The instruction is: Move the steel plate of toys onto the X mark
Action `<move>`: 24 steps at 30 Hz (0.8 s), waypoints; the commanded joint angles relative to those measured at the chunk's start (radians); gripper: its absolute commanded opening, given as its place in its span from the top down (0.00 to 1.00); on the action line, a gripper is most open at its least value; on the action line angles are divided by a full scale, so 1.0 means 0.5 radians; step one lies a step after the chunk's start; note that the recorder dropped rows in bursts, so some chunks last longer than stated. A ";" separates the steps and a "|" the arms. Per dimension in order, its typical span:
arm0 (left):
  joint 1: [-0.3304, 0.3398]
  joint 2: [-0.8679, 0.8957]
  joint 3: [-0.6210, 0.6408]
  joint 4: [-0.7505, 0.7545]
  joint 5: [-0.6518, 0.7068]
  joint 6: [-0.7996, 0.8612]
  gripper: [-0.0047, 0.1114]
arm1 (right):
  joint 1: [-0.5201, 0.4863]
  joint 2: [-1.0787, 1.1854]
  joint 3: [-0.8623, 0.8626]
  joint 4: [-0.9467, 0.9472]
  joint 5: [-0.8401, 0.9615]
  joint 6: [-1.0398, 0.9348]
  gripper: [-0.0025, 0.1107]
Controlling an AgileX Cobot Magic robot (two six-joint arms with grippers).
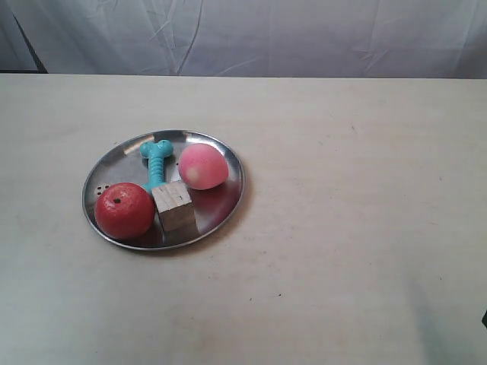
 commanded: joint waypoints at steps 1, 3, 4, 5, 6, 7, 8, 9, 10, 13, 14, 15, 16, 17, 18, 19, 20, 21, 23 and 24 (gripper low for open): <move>0.001 -0.015 0.008 0.011 -0.008 0.001 0.96 | -0.013 -0.010 0.010 0.008 -0.025 -0.014 0.99; 0.001 -0.015 0.008 0.011 -0.008 0.001 0.96 | -0.013 -0.010 0.010 0.008 -0.025 -0.014 0.99; 0.001 -0.015 0.008 0.011 -0.008 0.001 0.96 | -0.013 -0.010 0.010 0.008 -0.025 -0.014 0.99; 0.001 -0.015 0.008 0.011 -0.008 0.001 0.96 | -0.013 -0.010 0.010 0.008 -0.025 -0.014 0.99; 0.001 -0.015 0.008 0.011 -0.008 0.004 0.96 | -0.013 -0.010 0.010 0.008 -0.025 -0.014 0.99; 0.001 -0.015 0.008 0.011 -0.008 0.004 0.96 | -0.013 -0.010 0.010 0.008 -0.025 -0.014 0.99; 0.001 -0.015 0.008 0.011 -0.008 0.004 0.96 | -0.013 -0.010 0.010 0.008 -0.025 -0.014 0.99; 0.001 -0.015 0.008 0.011 -0.008 0.004 0.96 | -0.013 -0.010 0.010 0.008 -0.025 -0.014 0.99; 0.001 -0.015 0.008 0.011 -0.008 0.004 0.96 | -0.013 -0.010 0.010 0.008 -0.025 -0.014 0.99; 0.001 -0.015 0.008 0.011 -0.008 0.004 0.96 | -0.013 -0.010 0.010 0.008 -0.025 -0.014 0.99; 0.001 -0.015 0.008 0.011 -0.008 0.004 0.96 | -0.013 -0.010 0.010 0.008 -0.025 -0.014 0.99; 0.001 -0.015 0.008 0.019 -0.018 0.004 0.96 | -0.013 -0.010 0.010 0.008 -0.025 -0.014 0.99; -0.011 -0.030 0.020 0.068 -0.067 0.004 0.96 | -0.013 -0.010 0.010 0.008 -0.025 -0.014 0.99; -0.015 -0.040 0.032 0.138 -0.128 0.004 0.96 | -0.013 -0.010 0.010 0.008 -0.025 -0.014 0.99; -0.016 -0.061 0.050 0.180 -0.150 0.004 0.96 | -0.013 -0.010 0.010 0.008 -0.025 -0.014 0.99; -0.016 -0.087 0.074 0.191 -0.163 -0.001 0.96 | -0.013 -0.010 0.010 0.008 -0.025 -0.014 0.99; -0.016 -0.125 0.106 0.205 -0.176 -0.001 0.96 | -0.010 -0.010 0.010 0.011 -0.025 -0.014 0.99; -0.016 -0.161 0.142 0.206 -0.196 -0.001 0.96 | -0.010 -0.010 0.010 0.011 -0.025 -0.014 0.99; -0.016 -0.262 0.266 0.206 -0.275 -0.043 0.96 | -0.010 -0.010 0.010 0.011 -0.025 -0.014 0.99; -0.016 -0.318 0.340 0.201 -0.329 -0.069 0.96 | -0.010 -0.010 0.010 0.011 -0.025 -0.014 0.99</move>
